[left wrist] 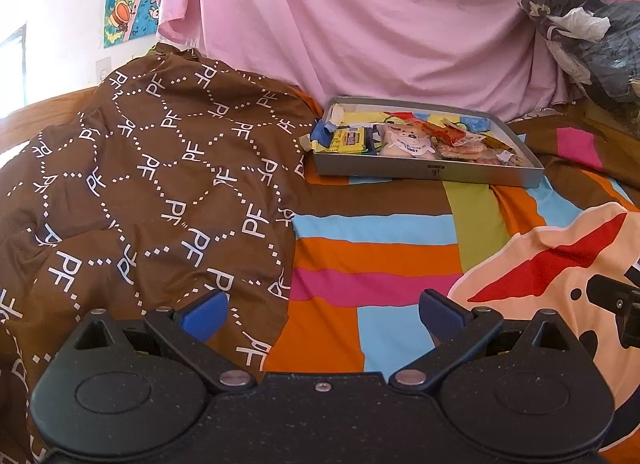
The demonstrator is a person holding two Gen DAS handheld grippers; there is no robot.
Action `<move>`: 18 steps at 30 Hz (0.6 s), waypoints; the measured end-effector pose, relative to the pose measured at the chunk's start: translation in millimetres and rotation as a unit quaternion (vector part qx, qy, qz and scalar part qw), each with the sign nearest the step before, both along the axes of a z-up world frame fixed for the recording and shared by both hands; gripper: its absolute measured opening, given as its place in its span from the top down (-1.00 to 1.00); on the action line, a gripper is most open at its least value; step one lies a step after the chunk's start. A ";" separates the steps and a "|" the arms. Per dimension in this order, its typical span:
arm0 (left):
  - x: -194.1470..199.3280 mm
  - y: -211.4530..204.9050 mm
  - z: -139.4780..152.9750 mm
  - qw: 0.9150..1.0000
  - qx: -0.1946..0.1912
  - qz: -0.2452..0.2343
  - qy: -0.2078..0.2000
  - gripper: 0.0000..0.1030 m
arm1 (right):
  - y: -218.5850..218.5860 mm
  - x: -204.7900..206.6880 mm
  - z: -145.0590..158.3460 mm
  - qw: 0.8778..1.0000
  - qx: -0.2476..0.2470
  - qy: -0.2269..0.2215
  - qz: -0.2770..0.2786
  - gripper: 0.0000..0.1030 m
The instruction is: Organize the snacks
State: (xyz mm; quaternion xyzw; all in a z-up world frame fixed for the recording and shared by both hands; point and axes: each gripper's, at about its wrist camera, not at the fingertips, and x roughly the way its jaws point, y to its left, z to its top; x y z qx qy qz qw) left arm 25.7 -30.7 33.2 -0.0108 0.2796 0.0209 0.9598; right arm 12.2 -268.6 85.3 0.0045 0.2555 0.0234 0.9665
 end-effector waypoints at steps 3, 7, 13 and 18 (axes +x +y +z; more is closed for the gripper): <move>-0.3 0.5 -0.4 1.000 -0.001 0.001 0.000 -0.97 | 0.3 -0.1 -0.2 1.000 0.000 0.000 0.000 -1.00; -1.1 0.5 0.9 1.000 -0.003 0.002 -0.002 -0.97 | 0.0 -0.3 -0.4 1.000 0.000 0.000 0.000 -1.00; -1.1 0.6 0.9 1.000 -0.003 0.003 -0.003 -0.97 | 0.2 -0.4 -0.3 1.000 0.000 0.000 0.000 -1.00; -1.3 0.6 0.6 1.000 -0.004 0.003 -0.003 -0.97 | 0.3 -0.3 -0.2 1.000 0.000 0.000 0.000 -1.00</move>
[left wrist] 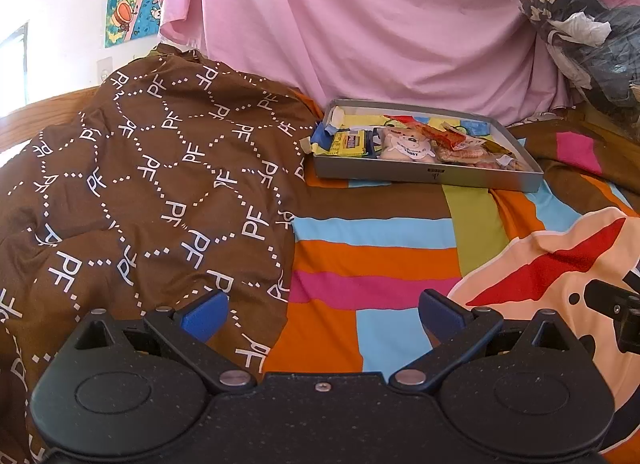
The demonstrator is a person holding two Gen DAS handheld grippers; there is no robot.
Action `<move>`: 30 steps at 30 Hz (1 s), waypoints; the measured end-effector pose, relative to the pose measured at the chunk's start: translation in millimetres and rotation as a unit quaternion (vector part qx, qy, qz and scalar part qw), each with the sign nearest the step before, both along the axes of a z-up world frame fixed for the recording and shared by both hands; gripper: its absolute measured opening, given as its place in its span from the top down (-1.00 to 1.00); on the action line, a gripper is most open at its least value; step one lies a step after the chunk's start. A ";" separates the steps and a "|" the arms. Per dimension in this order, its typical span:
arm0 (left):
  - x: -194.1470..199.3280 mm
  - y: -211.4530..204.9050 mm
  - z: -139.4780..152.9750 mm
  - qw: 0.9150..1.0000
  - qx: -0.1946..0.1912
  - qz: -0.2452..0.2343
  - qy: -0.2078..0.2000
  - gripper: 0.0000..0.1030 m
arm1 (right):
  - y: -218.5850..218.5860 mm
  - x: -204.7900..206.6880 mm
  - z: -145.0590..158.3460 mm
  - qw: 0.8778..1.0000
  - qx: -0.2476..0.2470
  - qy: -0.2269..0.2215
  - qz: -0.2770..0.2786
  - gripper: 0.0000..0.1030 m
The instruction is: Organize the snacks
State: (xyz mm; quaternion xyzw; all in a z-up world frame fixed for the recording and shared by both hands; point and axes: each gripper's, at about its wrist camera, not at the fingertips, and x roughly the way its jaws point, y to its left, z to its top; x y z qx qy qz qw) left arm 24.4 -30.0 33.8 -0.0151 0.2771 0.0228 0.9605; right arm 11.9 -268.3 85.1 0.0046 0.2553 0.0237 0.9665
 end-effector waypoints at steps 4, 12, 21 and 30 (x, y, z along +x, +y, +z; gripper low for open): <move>-0.5 0.1 0.7 1.000 -0.002 -0.002 -0.001 -0.97 | -0.2 -0.1 -0.2 1.000 0.000 0.000 0.000 -1.00; -1.0 0.4 1.2 1.000 -0.002 -0.002 -0.001 -0.96 | -0.2 -0.4 -0.4 1.000 0.000 -0.001 0.000 -1.00; -0.6 -3.6 2.6 0.999 0.022 0.022 0.009 -0.95 | 0.0 -0.1 0.2 1.000 -0.001 -0.001 0.002 -1.00; -2.3 -2.6 4.0 1.000 0.008 0.021 0.012 -0.92 | 0.3 0.2 0.0 1.000 -0.002 0.001 0.003 -1.00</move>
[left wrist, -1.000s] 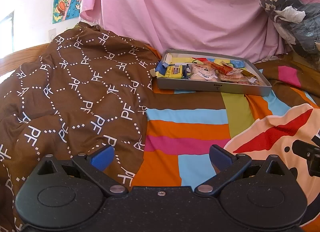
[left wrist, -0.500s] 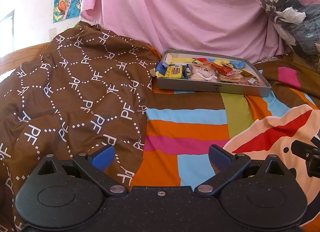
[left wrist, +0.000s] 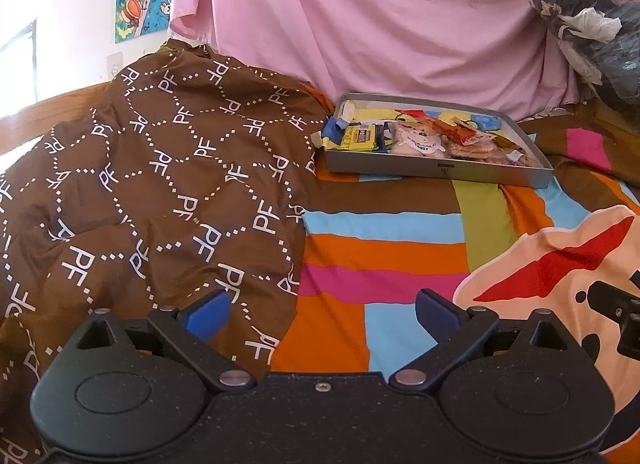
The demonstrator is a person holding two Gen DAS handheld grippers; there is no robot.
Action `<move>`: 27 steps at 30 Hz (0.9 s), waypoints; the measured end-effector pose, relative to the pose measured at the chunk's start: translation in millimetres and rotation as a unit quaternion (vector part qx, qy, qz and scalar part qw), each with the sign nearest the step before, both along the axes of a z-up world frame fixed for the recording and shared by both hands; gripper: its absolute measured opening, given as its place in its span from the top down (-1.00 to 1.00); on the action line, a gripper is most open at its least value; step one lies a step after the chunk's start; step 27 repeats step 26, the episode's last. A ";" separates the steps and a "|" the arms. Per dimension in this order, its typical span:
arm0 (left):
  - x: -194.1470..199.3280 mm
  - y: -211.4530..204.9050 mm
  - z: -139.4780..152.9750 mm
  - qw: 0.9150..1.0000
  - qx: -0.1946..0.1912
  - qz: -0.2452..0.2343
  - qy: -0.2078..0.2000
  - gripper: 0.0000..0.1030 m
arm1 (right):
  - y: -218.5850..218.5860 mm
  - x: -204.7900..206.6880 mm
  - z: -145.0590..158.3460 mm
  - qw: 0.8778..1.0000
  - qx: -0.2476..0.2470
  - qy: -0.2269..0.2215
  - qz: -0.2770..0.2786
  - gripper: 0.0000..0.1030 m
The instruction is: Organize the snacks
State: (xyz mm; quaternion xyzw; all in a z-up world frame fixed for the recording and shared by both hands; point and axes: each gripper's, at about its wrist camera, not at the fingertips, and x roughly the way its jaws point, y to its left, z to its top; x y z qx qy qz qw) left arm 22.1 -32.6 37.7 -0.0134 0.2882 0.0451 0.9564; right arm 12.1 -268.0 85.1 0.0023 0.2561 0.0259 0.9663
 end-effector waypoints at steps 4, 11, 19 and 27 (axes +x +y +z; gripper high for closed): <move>-0.3 0.4 0.2 1.000 0.001 0.002 0.001 -0.92 | -2.4 0.6 -0.7 1.000 0.008 0.001 0.002 -1.00; 0.2 -0.6 0.7 1.000 0.002 0.000 0.000 -0.91 | -2.9 1.6 -1.5 1.000 0.008 0.003 0.004 -1.00; 0.1 -0.1 -0.5 1.000 0.003 0.005 0.003 -0.91 | -4.1 1.7 -2.8 1.000 0.018 0.003 0.014 -1.00; -0.7 -1.7 -0.3 1.000 0.010 0.005 -0.001 -0.91 | -3.1 1.3 -3.2 1.000 0.018 0.002 0.019 -1.00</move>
